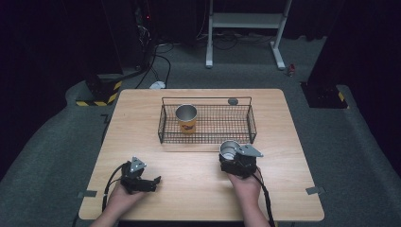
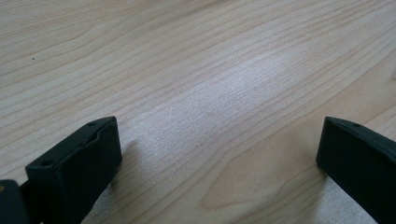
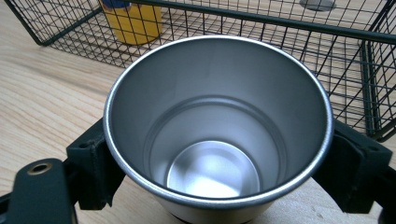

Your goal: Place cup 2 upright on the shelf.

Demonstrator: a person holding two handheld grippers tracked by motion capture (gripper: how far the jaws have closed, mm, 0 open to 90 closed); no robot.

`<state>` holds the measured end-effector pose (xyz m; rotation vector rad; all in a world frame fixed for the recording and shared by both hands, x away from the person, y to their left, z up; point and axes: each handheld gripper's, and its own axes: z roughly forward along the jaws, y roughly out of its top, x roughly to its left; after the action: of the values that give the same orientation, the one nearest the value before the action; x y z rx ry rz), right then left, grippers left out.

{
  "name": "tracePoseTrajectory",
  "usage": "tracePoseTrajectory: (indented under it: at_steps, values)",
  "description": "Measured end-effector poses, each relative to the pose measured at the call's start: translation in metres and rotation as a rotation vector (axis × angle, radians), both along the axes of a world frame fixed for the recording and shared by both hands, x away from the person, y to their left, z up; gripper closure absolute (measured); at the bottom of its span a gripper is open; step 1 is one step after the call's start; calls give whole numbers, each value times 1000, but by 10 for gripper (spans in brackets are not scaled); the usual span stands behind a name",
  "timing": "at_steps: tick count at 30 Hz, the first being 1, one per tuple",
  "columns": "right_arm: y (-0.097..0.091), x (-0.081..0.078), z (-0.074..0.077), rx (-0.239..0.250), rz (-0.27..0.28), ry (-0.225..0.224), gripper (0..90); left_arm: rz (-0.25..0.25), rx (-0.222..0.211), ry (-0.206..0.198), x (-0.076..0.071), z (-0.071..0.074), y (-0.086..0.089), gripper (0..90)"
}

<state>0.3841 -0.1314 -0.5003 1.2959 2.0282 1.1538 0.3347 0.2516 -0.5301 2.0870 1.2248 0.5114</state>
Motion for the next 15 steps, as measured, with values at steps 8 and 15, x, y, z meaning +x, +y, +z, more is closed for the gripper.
tracePoseTrajectory:
  at_steps: [8, 15]
  values:
    - [2, -2, 2, -4, 9, -15, 183, -2, 0, 1, 0, 0, 0, 3]
    - [1, -7, 5, -9, 9, -17, 184, 2, -3, -3, 0, 0, 0, 3]
